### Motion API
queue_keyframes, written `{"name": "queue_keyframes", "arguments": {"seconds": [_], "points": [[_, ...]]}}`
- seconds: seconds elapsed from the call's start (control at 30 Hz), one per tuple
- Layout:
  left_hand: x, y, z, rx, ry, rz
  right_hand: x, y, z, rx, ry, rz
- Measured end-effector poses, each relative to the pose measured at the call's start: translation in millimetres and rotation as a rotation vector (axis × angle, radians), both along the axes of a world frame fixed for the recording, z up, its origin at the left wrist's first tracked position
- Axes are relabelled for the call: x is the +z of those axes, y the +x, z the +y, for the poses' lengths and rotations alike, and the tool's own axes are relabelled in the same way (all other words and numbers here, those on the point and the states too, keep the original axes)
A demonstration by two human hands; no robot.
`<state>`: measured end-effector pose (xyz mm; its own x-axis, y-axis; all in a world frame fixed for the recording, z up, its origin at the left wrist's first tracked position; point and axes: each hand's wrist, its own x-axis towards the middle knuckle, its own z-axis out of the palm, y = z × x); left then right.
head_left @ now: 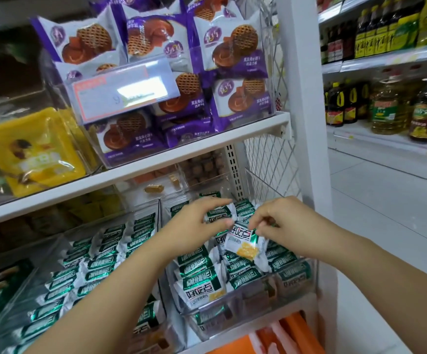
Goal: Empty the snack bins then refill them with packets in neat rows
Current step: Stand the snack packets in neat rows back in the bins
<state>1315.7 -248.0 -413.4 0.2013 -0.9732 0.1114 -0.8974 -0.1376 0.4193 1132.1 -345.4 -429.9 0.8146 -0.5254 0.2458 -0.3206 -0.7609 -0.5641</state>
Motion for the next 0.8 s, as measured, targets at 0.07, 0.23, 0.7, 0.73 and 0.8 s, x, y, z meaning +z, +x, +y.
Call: {"name": "queue_keyframes", "arguments": {"seconds": [0.07,0.23,0.7,0.73,0.8], "points": [[4,-9,9,-0.055,0.050,0.046,4,1,3,0.050,-0.013,-0.046],[5,-13,23,-0.034,0.031,0.056,6,5,9,0.093,0.028,-0.173],[-18,-12,15,0.303,-0.262,0.227,-50,30,-15,-0.207,-0.033,0.247],[-19,-11,15,0.301,-0.258,0.223,-51,31,-15,-0.213,-0.047,0.258],[-22,-10,13,0.296,-0.240,0.207,-50,32,-14,-0.224,-0.054,0.251]]}}
